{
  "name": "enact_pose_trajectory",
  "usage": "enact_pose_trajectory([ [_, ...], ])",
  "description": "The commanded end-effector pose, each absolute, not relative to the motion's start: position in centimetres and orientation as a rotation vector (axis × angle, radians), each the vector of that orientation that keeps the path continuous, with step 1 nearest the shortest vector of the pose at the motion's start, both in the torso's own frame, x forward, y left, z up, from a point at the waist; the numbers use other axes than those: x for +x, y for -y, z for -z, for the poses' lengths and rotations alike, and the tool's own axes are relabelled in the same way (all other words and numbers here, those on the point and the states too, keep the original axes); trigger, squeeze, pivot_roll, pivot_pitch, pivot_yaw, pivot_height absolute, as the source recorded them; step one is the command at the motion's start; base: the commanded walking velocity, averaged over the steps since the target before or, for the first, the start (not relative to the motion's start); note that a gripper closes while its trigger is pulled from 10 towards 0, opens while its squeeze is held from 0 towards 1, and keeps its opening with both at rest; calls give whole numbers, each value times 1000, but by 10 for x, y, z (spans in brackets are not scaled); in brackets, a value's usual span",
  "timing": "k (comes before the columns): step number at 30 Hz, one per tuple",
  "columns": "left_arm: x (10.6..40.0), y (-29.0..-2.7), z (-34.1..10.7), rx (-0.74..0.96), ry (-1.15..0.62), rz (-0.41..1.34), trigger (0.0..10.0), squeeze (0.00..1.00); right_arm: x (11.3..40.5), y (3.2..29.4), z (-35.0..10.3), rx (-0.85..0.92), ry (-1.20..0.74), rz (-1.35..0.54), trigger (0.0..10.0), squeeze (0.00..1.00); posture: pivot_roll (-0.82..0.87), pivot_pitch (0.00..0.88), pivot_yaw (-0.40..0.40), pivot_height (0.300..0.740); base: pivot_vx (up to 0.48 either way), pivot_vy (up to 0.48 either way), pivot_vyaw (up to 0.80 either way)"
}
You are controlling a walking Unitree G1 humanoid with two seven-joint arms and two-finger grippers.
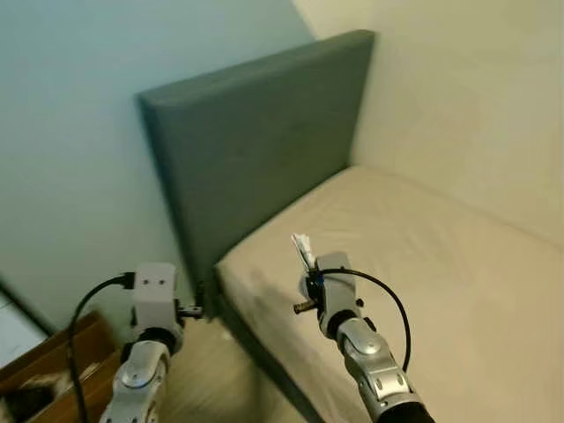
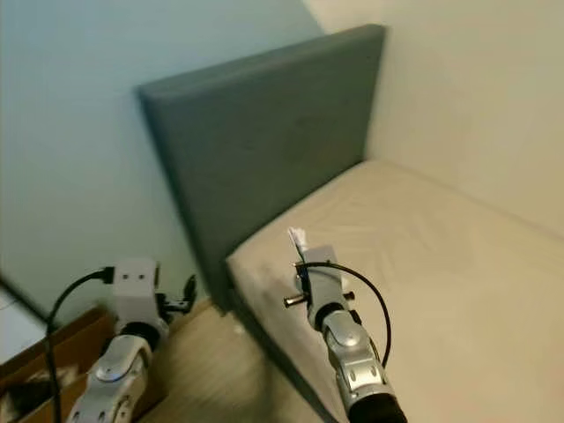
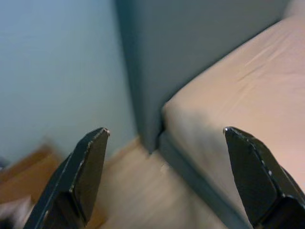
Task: Clean up the room
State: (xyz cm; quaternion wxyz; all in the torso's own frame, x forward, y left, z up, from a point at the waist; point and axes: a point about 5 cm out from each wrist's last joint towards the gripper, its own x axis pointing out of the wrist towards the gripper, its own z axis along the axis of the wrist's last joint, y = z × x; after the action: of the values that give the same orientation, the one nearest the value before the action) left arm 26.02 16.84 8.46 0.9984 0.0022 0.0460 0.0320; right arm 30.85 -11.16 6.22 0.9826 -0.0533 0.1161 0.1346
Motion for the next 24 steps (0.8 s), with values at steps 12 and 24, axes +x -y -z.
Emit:
enact_pose_trajectory([
  [12,259,-187,-86,5,-75,-207,10000,0,311,116,-62,-111,-233,-266,10000,0,-4,60,-70,740,0,0,800],
  [24,260,-184,-85,8,-81,-213,10000,0,312,122,-64,-120,-228,-259,10000,0,-11,63,-72,740,0,0,800],
])
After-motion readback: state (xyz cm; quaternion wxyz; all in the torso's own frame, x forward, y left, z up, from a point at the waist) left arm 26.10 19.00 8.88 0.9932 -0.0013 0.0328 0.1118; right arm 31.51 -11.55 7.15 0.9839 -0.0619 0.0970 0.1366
